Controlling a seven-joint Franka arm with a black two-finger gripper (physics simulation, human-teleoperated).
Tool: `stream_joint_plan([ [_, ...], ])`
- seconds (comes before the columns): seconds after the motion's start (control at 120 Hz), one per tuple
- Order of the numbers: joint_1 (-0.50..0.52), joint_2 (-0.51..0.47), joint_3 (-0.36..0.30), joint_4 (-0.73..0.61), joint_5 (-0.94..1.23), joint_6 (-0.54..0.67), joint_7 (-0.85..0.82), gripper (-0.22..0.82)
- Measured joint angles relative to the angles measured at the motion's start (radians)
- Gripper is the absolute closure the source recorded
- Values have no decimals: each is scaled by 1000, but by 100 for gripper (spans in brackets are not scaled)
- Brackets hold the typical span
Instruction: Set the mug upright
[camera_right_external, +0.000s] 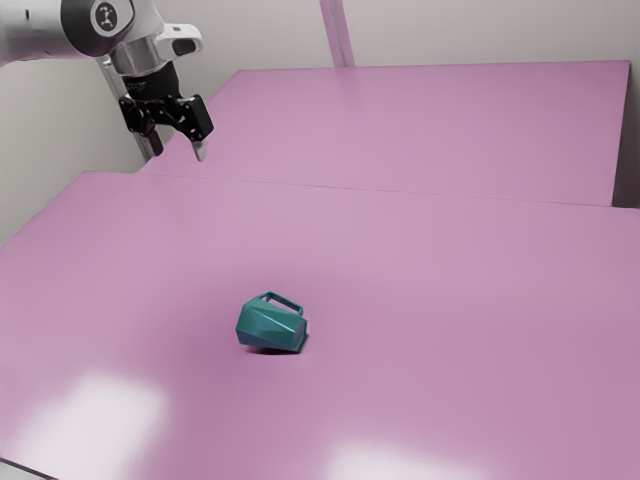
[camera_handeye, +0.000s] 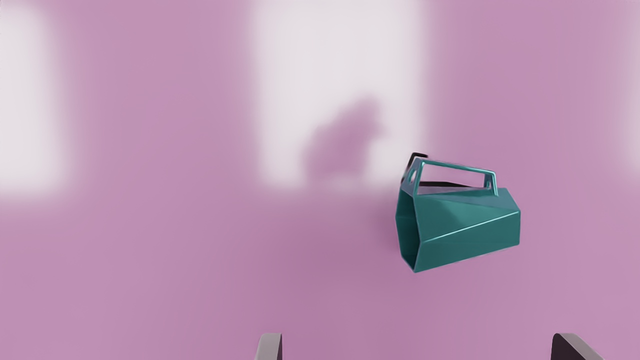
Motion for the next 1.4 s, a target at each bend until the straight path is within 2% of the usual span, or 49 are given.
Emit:
stream_joint_plan([
  [0.292, 5, -11, 2, -14, -2, 1, -10, 2],
  [0.492, -1, -66, 34, -125, -45, 58, -8, 2],
  [0.625, -5, -95, 75, -200, -137, 117, 15, 2],
  [0.875, 131, -110, 85, -335, -334, 239, 100, 2],
  [1.058, 102, -109, 132, -441, -500, 325, 195, 2],
  [1.4, 123, -105, 167, -624, -769, 432, 399, 2],
])
